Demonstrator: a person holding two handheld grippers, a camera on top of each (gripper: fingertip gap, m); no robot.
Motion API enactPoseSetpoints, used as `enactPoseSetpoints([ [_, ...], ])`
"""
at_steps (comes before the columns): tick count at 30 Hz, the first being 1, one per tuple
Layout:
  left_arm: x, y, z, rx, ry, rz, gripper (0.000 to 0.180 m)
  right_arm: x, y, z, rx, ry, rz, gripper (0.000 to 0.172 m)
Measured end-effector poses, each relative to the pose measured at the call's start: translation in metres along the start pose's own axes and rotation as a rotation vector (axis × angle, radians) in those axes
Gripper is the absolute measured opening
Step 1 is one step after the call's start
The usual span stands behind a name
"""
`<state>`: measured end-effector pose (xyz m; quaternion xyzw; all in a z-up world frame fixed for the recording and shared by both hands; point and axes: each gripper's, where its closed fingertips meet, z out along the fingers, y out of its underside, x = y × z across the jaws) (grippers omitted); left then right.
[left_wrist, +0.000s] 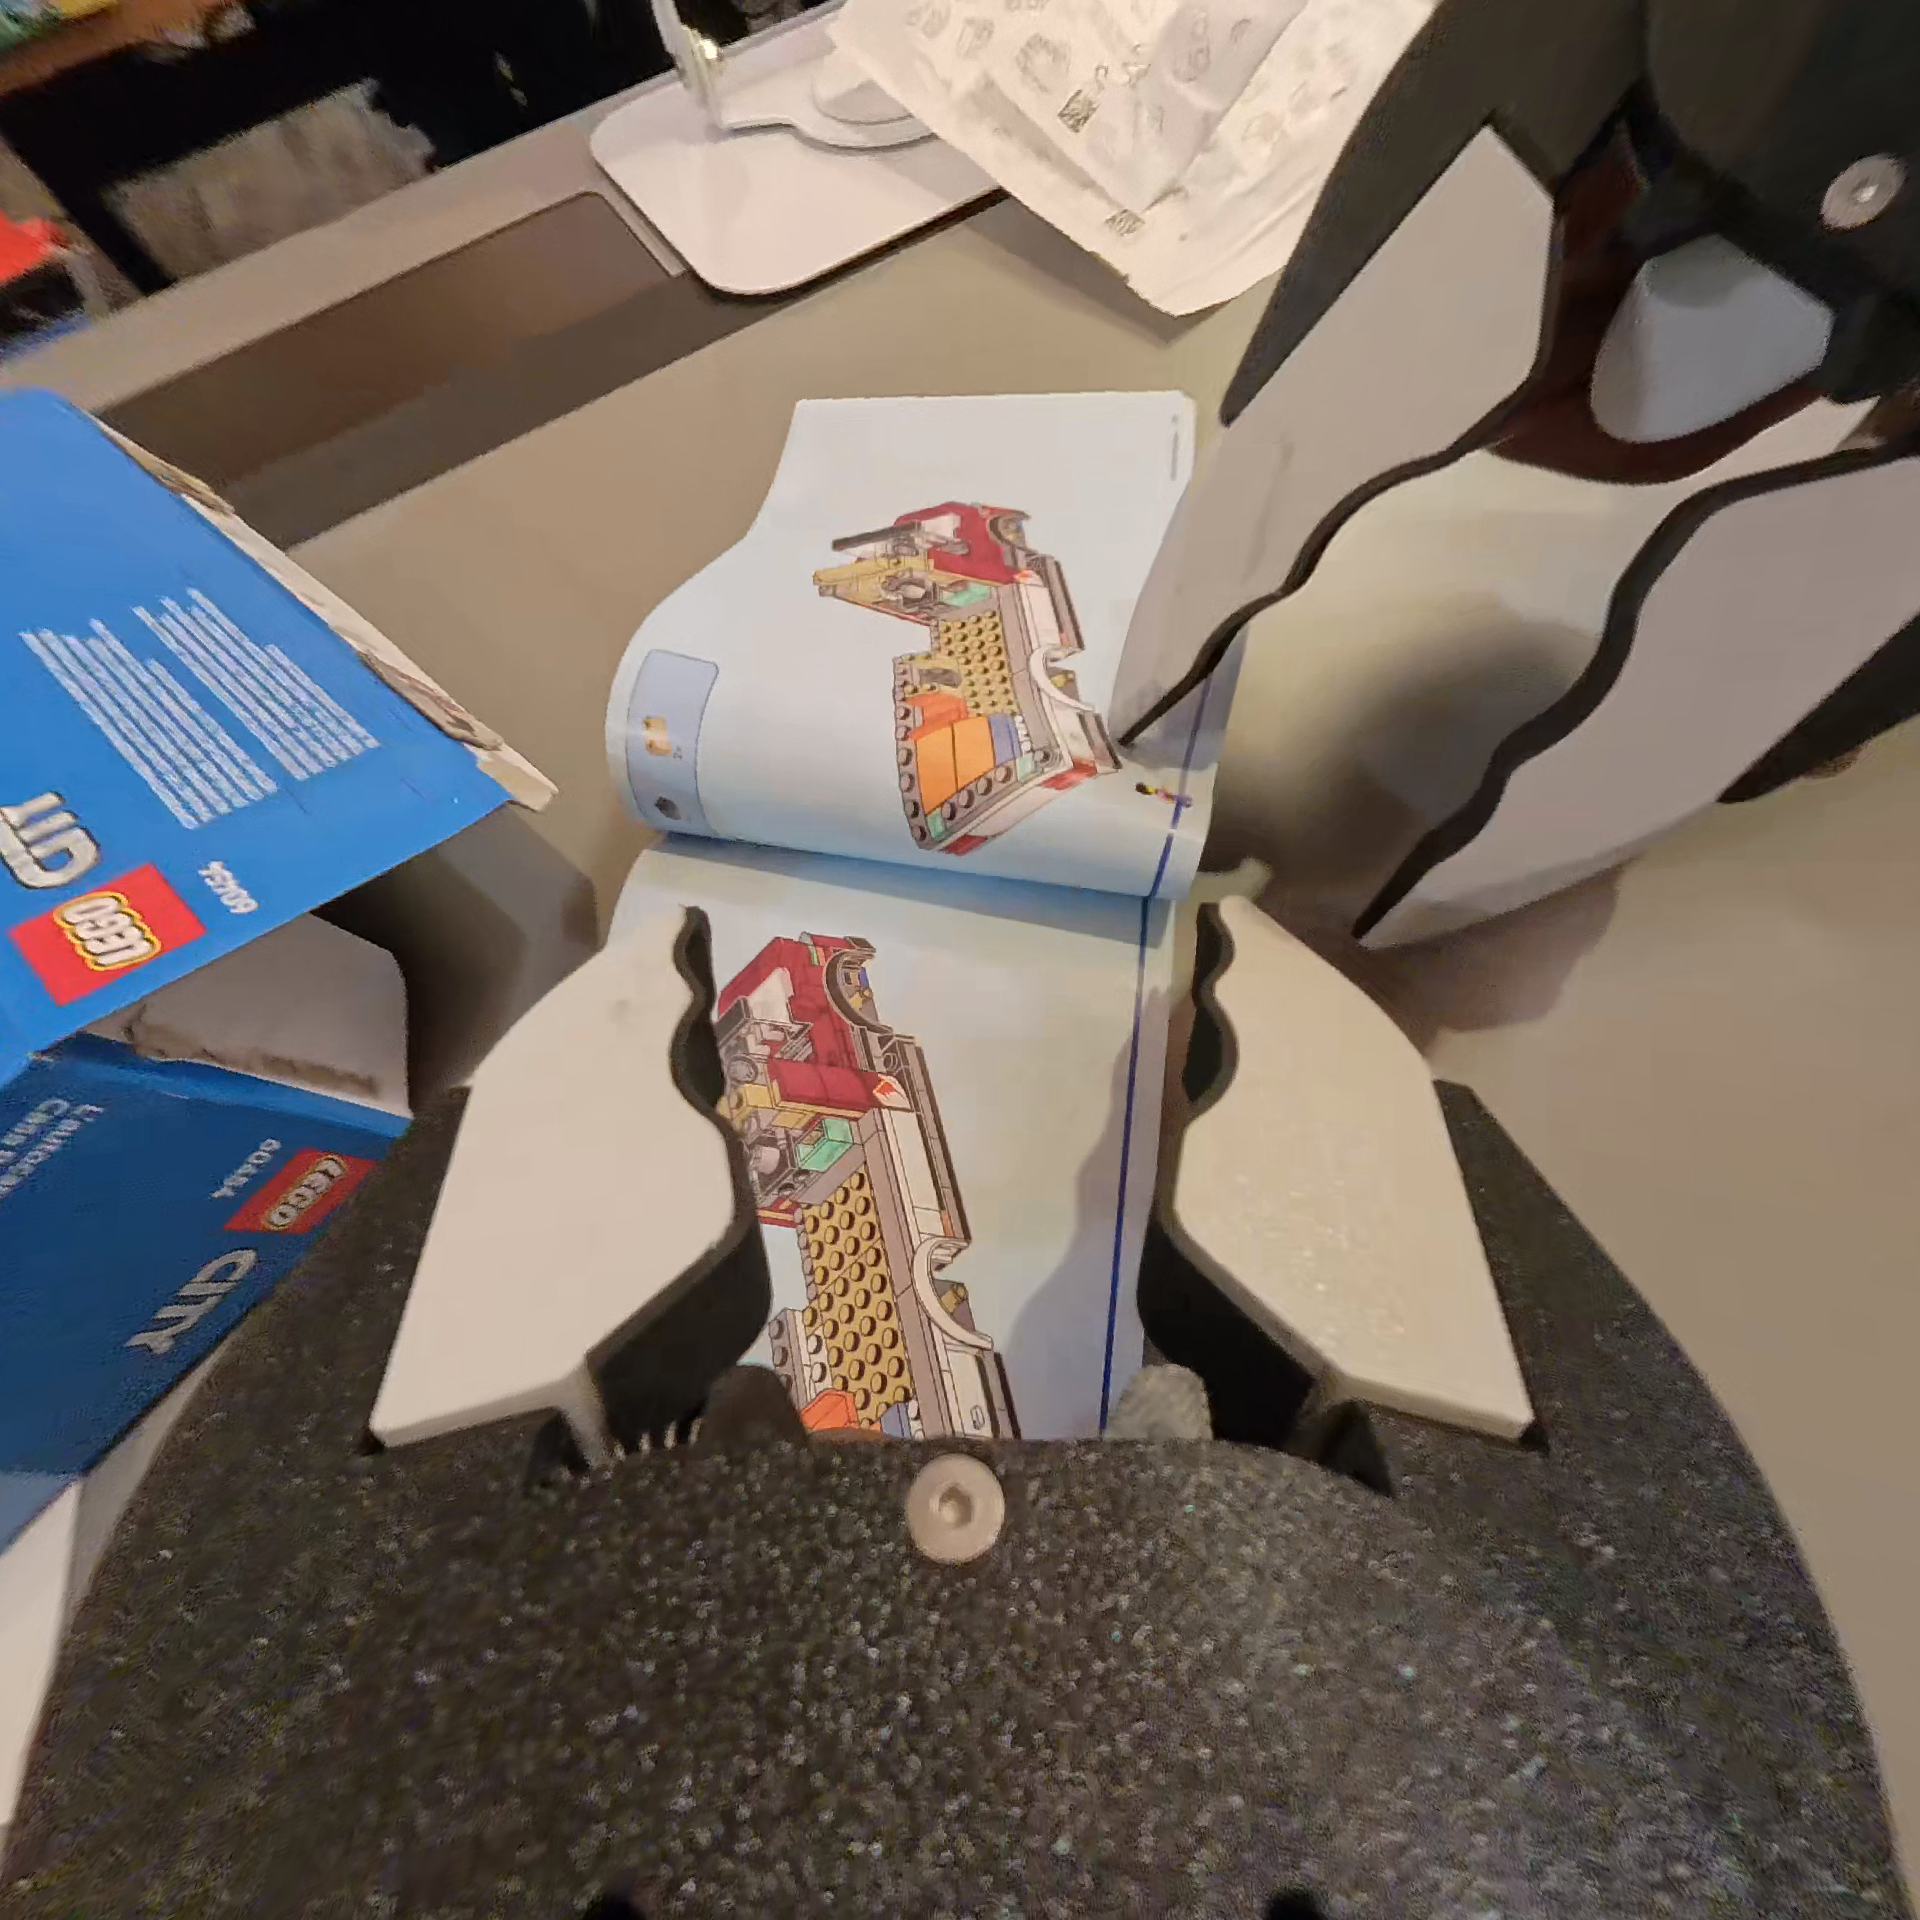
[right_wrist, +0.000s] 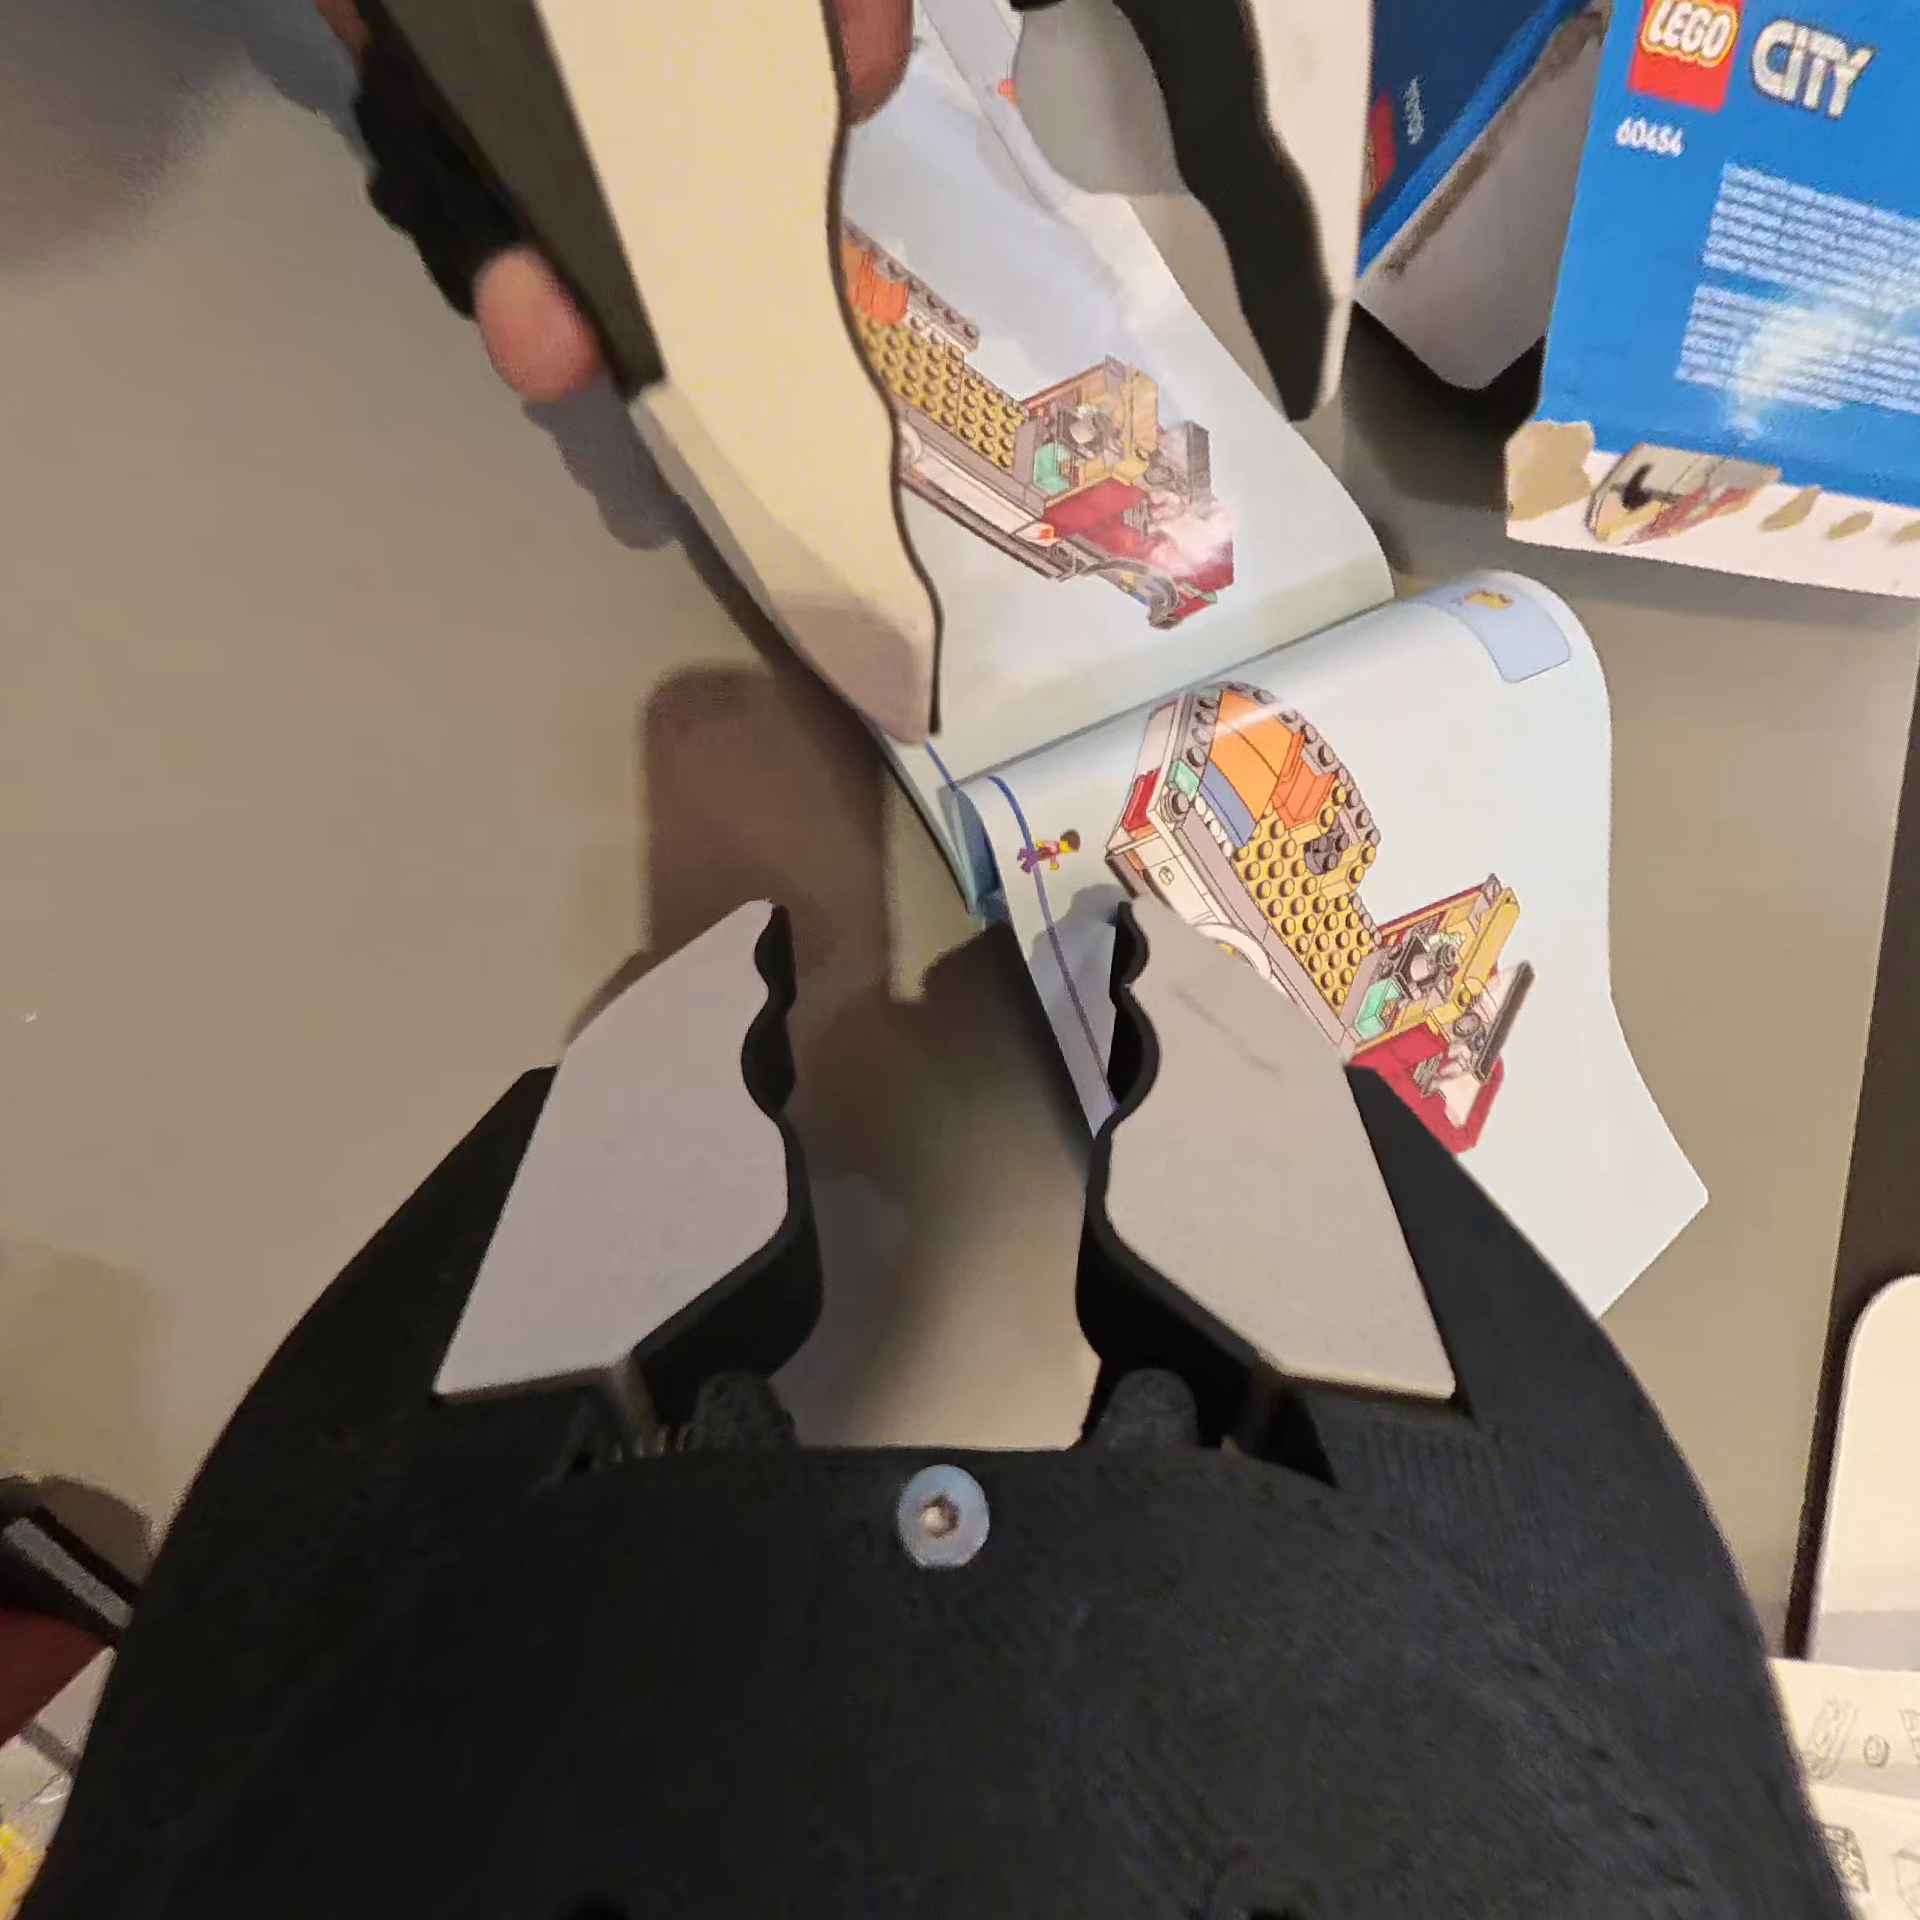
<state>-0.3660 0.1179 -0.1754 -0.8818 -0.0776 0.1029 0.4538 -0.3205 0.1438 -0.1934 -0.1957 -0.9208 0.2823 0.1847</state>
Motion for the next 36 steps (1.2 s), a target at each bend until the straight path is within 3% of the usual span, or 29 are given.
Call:
enactPoseSetpoints([
  [12, -0.001, 0.003, 0.017, -0.066, -0.183, 0.085, 0.092, 0.000, -0.004, 0.005, 0.026, 0.006, 0.001, 0.059],
  [17, -0.004, 0.007, 0.015, -0.068, -0.199, 0.046, 0.089, 0.006, -0.004, 0.001, 0.039, 0.049, -0.001, 0.059],
  [24, -0.002, 0.011, 0.011, -0.068, -0.221, 0.003, 0.085, 0.036, 0.006, -0.017, 0.043, 0.236, 0.030, 0.059],
  [36, -0.001, 0.012, 0.005, -0.033, -0.205, -0.084, 0.082, 0.048, -0.006, -0.013, 0.113, 0.331, 0.009, 0.057],
])
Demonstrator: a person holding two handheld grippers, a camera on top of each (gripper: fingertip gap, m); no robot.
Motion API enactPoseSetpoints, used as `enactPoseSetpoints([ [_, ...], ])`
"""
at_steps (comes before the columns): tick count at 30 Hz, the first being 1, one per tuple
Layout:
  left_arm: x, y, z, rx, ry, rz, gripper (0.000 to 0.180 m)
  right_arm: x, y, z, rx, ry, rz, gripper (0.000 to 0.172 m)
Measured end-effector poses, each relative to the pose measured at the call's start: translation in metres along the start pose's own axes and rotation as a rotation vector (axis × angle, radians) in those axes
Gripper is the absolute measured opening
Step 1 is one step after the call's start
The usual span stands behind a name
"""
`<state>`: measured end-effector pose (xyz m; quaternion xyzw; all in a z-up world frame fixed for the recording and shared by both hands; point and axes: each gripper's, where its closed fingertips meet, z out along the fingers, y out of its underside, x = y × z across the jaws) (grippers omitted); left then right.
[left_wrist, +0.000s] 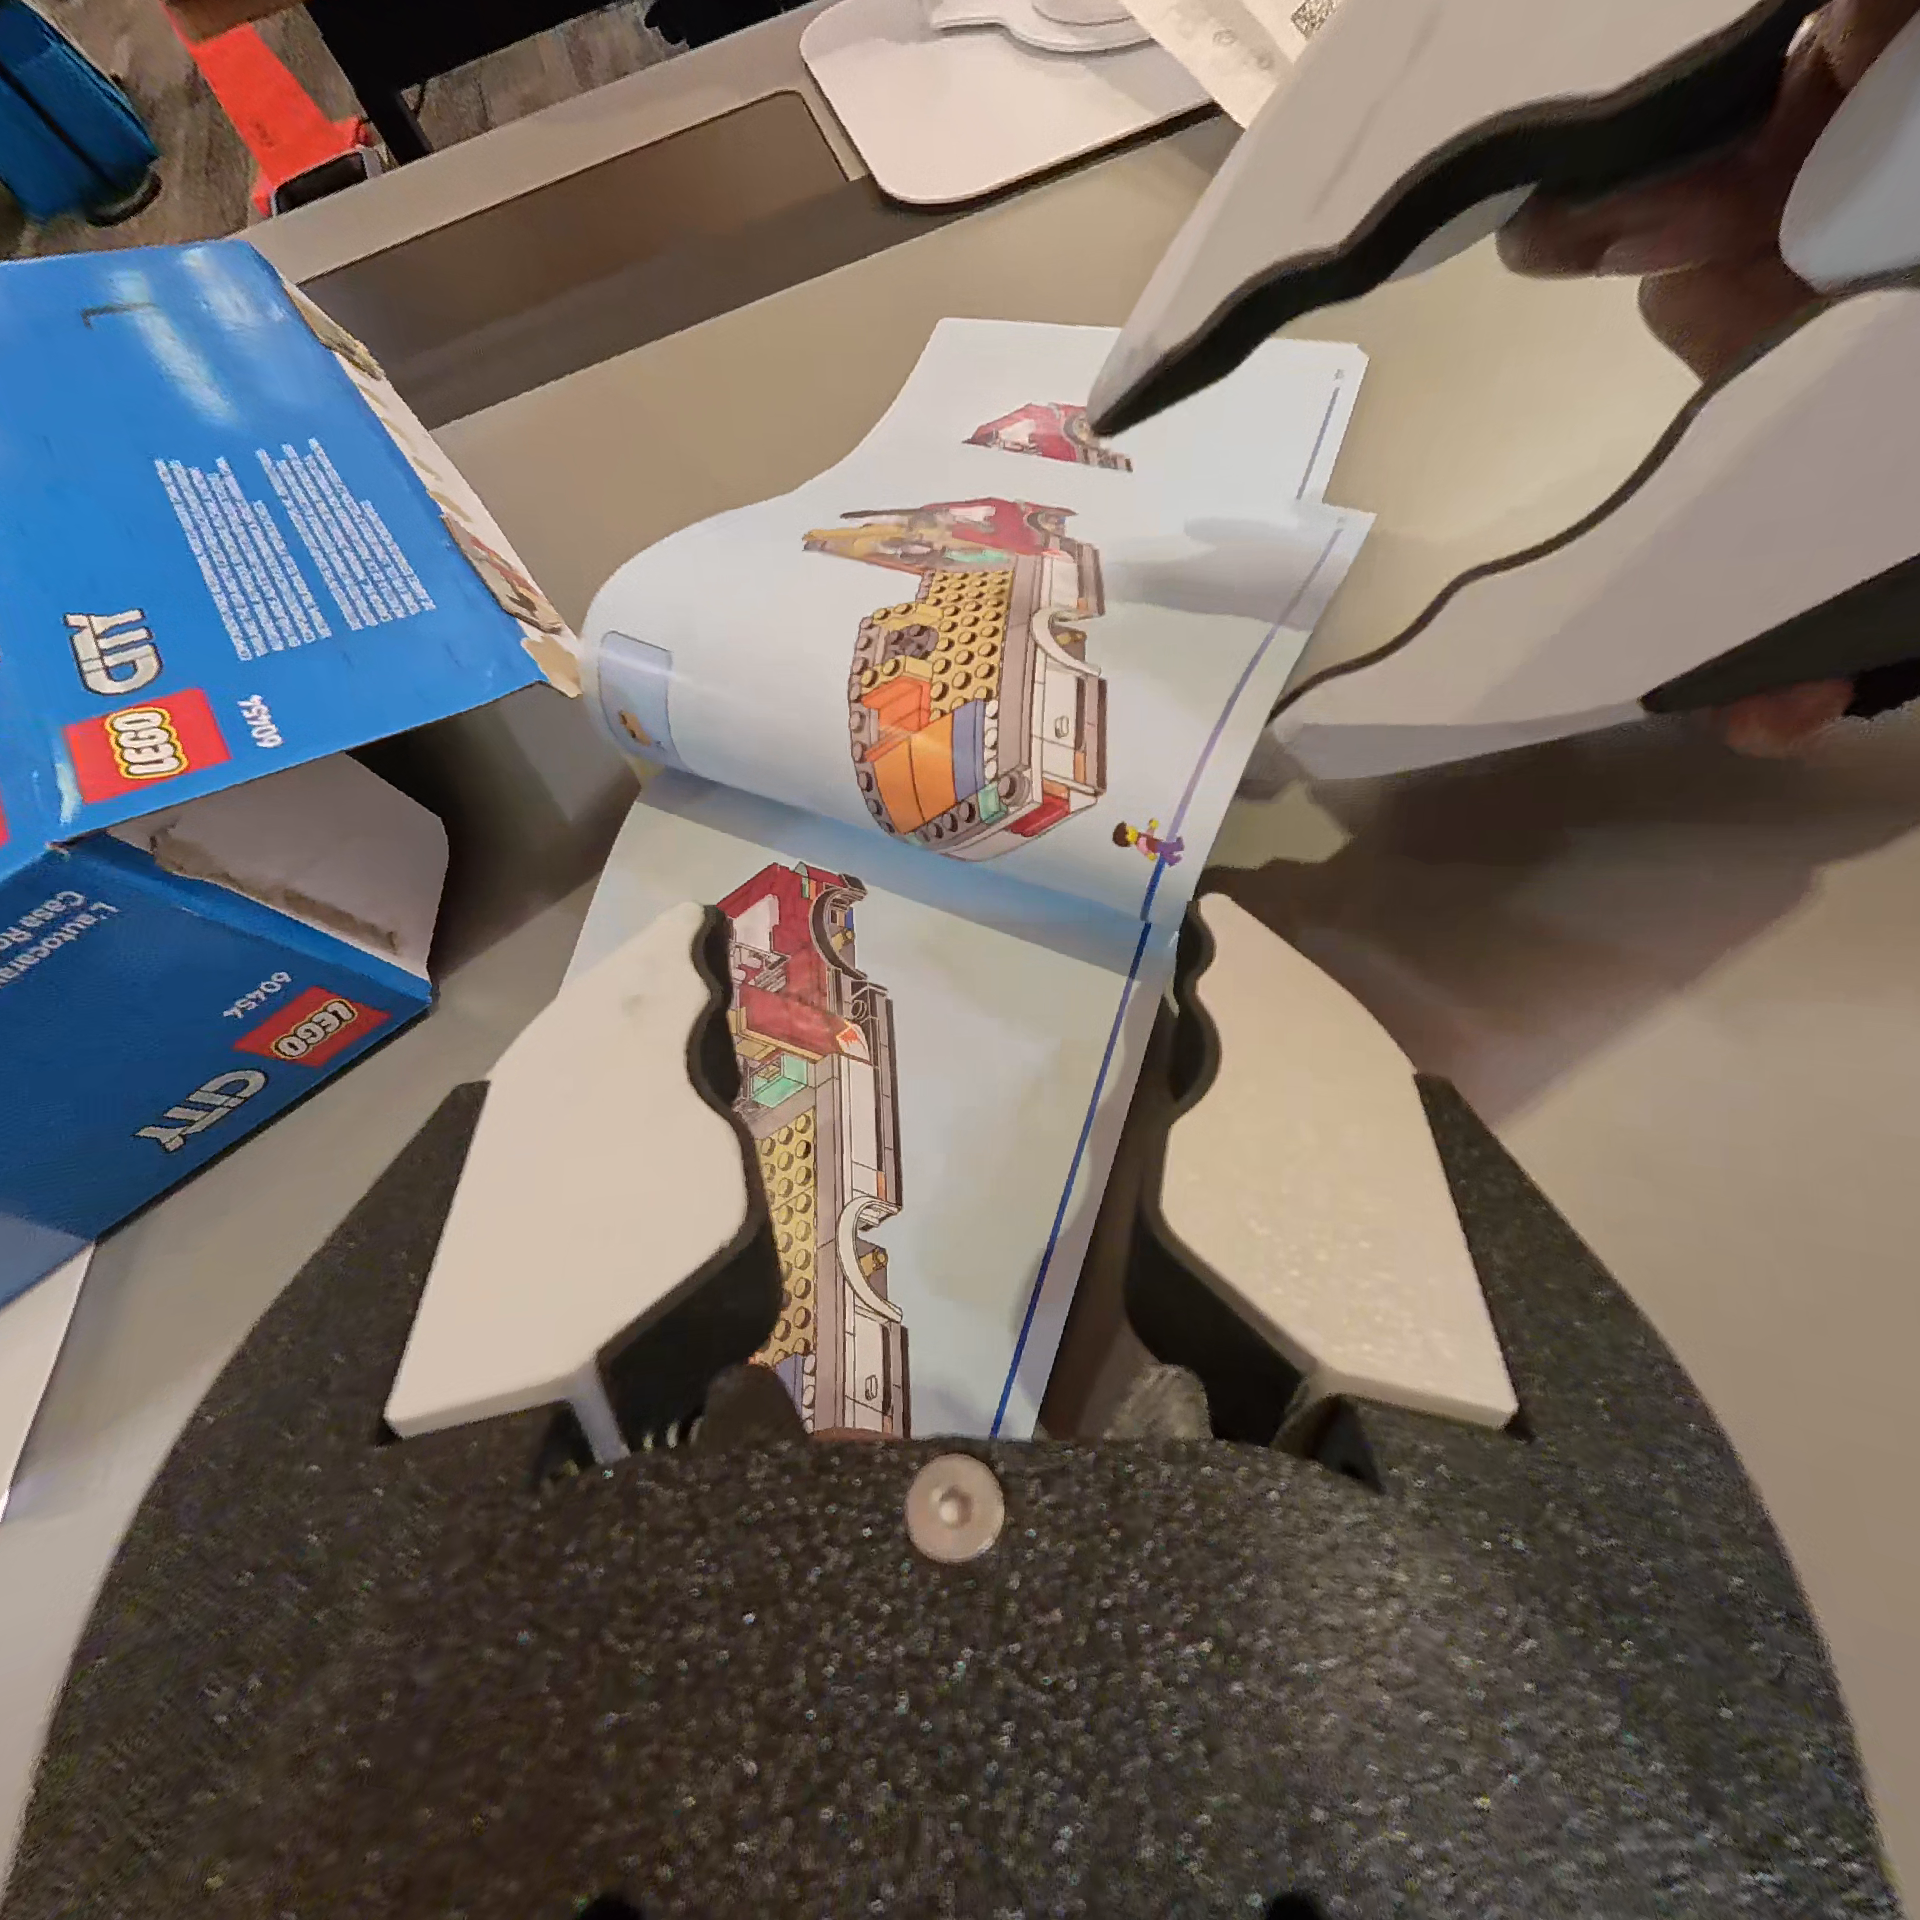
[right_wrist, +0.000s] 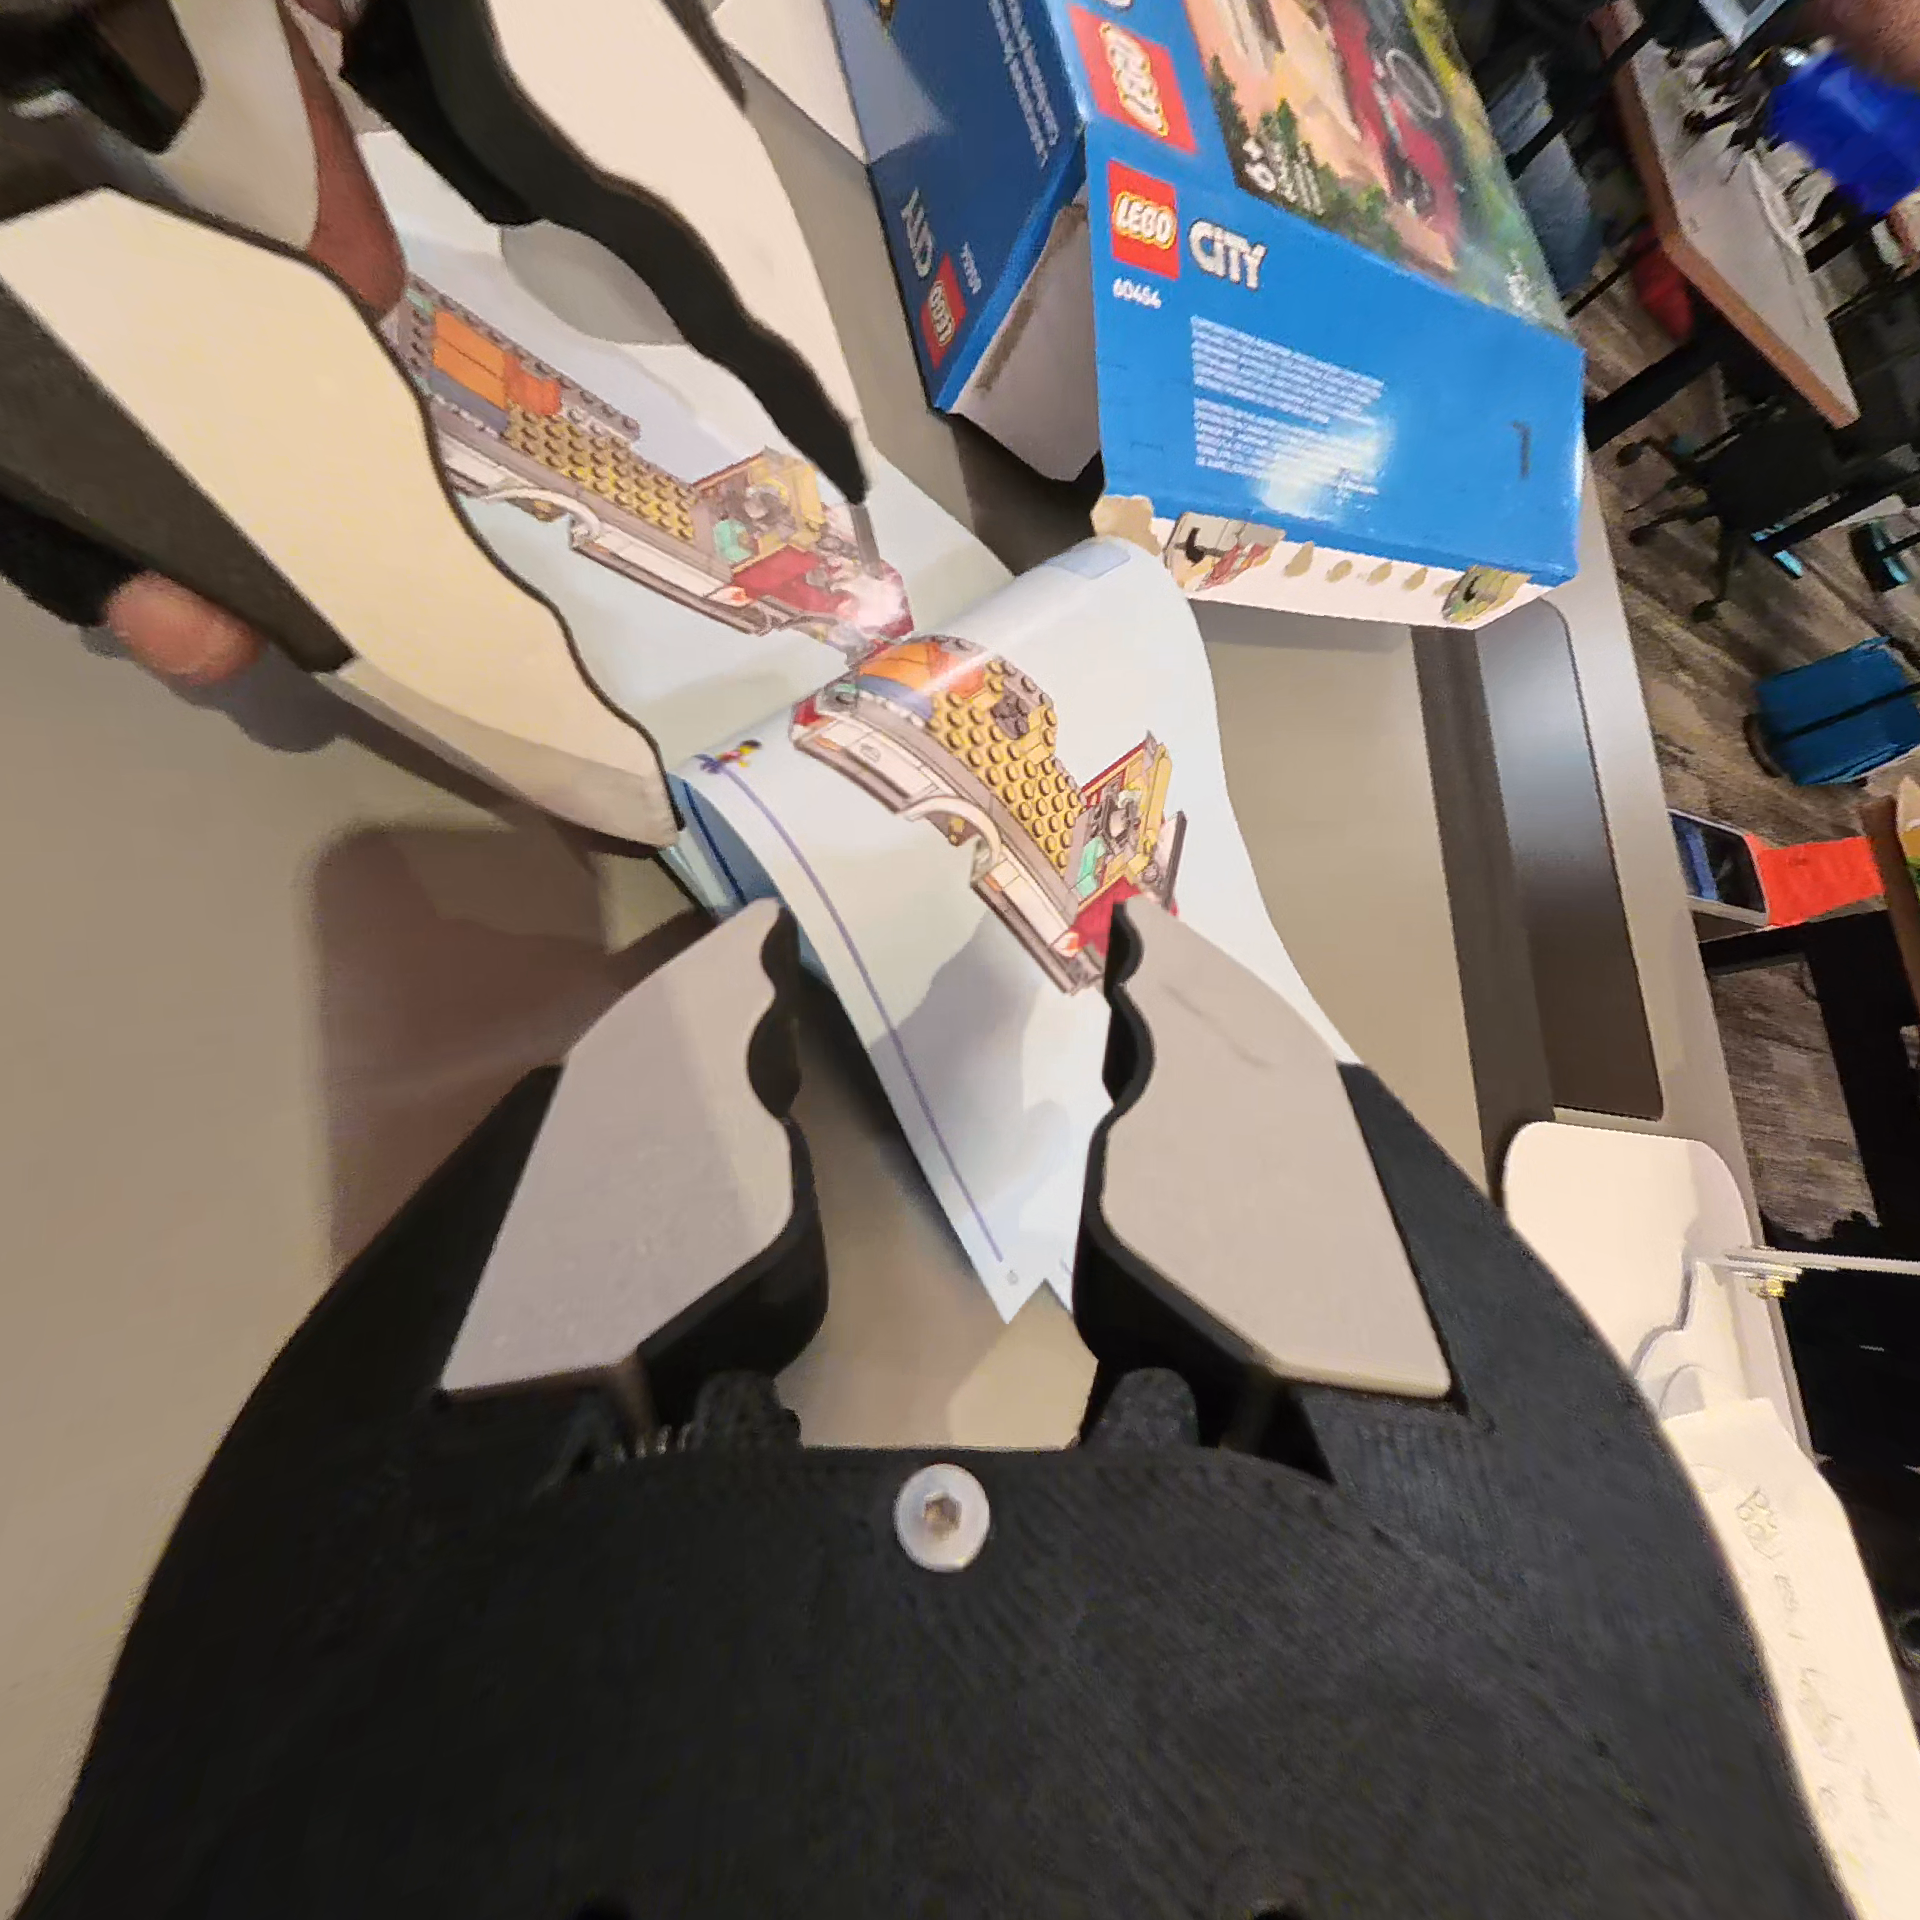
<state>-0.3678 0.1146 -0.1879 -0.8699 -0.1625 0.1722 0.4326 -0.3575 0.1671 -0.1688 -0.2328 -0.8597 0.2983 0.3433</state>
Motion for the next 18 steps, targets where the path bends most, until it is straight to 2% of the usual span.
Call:
enactPoseSetpoints([
  [7, 0.004, 0.002, -0.001, -0.001, 0.058, -0.032, 0.084, 0.018, -0.009, -0.011, 0.031, 0.153, -0.079, 0.055],
  [14, 0.007, -0.013, -0.021, 0.108, 0.247, -0.083, 0.088, 0.039, -0.028, -0.025, 0.101, 0.288, -0.143, 0.055],
  [18, -0.007, -0.006, -0.026, 0.089, 0.335, -0.112, 0.089, 0.041, -0.037, -0.033, 0.140, 0.316, -0.195, 0.055],
])
